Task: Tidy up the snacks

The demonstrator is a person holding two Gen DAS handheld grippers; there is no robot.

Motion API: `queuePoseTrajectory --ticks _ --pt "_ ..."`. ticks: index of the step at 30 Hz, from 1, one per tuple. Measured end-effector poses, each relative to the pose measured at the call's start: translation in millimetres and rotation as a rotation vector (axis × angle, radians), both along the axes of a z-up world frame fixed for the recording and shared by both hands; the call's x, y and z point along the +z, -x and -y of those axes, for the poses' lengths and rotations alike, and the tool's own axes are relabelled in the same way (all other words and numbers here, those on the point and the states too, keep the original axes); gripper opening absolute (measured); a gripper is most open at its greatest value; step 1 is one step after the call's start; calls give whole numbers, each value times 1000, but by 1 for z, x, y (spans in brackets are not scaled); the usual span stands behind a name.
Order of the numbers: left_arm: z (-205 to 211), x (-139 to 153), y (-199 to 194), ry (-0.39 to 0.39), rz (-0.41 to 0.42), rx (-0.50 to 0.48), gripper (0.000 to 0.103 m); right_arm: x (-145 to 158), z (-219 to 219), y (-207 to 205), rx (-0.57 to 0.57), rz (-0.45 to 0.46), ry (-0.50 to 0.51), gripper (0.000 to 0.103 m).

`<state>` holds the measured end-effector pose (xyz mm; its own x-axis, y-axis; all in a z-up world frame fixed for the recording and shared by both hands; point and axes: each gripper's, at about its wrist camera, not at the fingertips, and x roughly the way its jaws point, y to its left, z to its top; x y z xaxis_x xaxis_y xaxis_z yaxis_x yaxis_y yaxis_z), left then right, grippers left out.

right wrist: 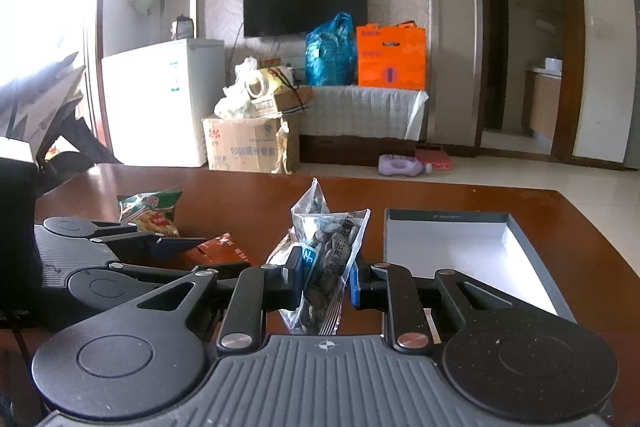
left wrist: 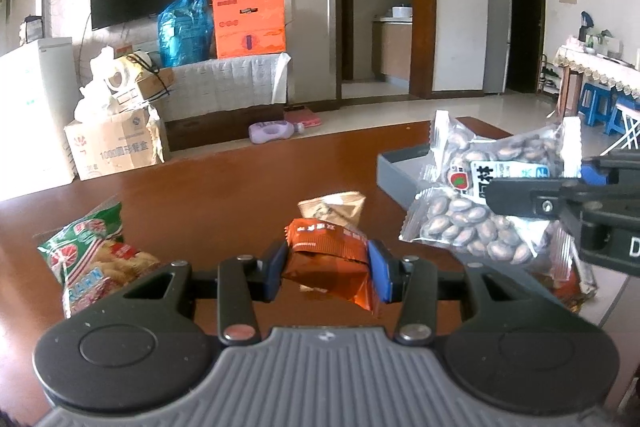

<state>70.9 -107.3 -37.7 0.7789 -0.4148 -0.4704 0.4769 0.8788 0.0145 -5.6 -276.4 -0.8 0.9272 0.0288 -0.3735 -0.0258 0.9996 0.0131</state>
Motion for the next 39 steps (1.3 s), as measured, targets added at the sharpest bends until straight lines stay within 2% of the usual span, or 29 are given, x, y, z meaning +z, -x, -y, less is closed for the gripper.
queuePoseTrajectory --ticks 21,39 --pt "73 6 2 27 -10 -84 42 3 52 20 -125 30 -73 23" --pt "136 -9 1 33 -42 -160 42 -16 89 18 -265 -5 -91 23"
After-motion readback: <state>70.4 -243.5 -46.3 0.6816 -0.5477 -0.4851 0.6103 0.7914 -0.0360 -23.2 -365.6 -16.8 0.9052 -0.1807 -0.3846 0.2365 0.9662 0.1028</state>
